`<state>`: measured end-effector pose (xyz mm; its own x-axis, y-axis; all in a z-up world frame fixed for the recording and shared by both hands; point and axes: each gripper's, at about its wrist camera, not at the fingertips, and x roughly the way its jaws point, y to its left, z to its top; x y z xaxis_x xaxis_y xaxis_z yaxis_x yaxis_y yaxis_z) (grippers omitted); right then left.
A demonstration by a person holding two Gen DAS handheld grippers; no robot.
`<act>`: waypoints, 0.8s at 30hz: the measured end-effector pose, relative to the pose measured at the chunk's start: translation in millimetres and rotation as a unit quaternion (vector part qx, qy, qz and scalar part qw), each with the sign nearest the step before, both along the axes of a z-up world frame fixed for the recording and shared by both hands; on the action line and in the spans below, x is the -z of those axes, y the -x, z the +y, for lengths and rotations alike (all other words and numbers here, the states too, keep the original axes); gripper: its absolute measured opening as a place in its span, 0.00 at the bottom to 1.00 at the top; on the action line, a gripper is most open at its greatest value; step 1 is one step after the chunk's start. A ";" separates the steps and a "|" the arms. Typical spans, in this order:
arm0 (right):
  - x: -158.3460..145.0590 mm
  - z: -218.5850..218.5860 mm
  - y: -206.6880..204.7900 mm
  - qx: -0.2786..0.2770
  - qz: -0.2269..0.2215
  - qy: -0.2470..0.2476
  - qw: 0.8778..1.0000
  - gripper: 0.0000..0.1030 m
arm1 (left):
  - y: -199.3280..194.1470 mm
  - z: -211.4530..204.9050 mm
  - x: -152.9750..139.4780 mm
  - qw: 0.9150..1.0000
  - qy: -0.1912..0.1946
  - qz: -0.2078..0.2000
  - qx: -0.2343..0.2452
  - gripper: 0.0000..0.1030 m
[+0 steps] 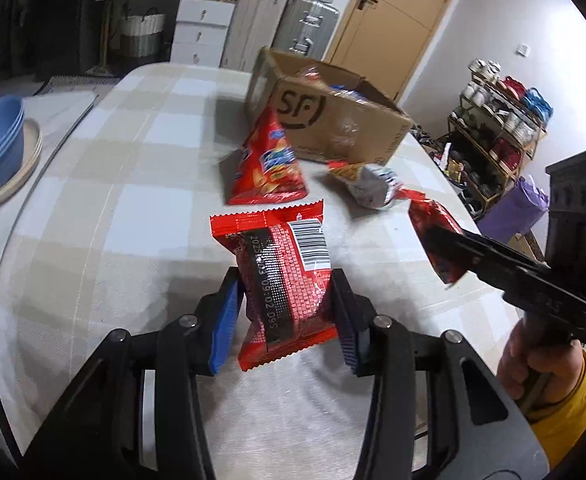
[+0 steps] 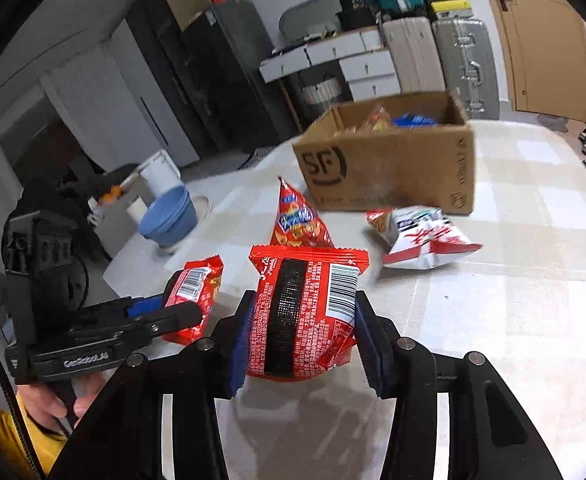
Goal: Organize snacks
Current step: 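Grasp another red wafer packet with the right tool while the left holds its packet, then carry both red wafer packets up over the cardboard box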
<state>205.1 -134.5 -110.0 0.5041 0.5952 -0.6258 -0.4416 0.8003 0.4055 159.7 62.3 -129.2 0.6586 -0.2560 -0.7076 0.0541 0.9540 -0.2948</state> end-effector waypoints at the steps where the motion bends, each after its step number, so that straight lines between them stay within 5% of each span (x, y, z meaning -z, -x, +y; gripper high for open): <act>1: -4.3 -3.1 3.5 0.004 -0.004 -0.010 1.000 0.46 | 0.5 -2.2 -4.7 1.000 -0.002 -0.005 0.001 0.39; 9: -35.5 -47.1 39.4 0.042 -0.032 -0.078 0.996 0.46 | 2.5 -23.2 -41.5 0.999 -0.021 -0.028 0.002 0.39; 24: -37.2 -64.2 41.9 0.066 -0.040 -0.097 0.992 0.46 | 2.2 -41.1 -59.5 0.999 -0.014 -0.036 0.023 0.39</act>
